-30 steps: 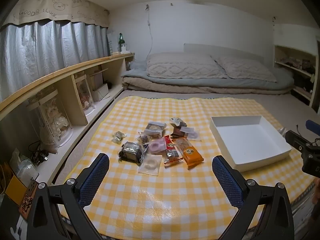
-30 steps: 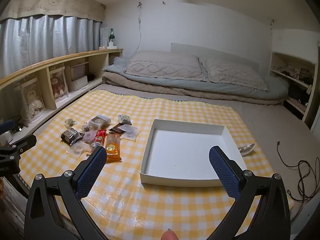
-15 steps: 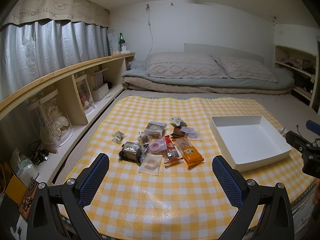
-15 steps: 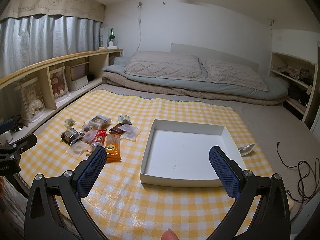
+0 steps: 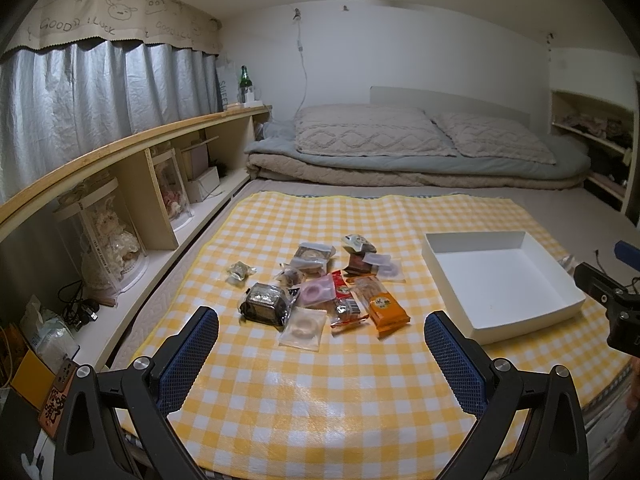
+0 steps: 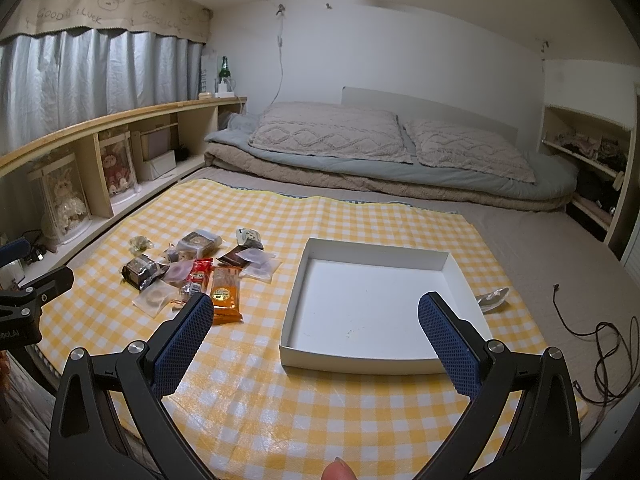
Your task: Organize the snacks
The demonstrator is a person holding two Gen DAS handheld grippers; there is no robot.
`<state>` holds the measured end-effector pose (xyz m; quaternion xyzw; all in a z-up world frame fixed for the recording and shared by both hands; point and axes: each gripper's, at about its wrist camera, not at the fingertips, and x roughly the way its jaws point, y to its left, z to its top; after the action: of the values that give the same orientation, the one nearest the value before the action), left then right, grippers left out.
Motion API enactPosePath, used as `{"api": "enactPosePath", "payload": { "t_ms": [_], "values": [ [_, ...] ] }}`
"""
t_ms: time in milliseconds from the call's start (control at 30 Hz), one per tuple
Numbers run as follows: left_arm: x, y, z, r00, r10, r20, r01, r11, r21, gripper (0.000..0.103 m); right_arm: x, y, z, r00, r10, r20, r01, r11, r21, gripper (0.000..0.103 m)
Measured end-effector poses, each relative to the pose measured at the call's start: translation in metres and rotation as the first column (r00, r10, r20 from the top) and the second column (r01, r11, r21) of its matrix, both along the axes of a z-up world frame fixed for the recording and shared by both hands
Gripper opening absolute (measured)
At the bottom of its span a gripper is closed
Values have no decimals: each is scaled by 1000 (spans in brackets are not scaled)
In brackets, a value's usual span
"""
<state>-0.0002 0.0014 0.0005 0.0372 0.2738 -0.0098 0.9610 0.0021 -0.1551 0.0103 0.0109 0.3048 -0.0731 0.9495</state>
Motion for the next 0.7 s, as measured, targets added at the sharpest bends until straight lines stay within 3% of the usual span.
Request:
{"api": "enactPosePath", "payload": {
  "t_ms": [700],
  "values": [
    [-4,1,0,1000,2,0,-2,1000,0,103,0,0,-2,1000,1,0,-1,1000,-2,103]
  ]
}}
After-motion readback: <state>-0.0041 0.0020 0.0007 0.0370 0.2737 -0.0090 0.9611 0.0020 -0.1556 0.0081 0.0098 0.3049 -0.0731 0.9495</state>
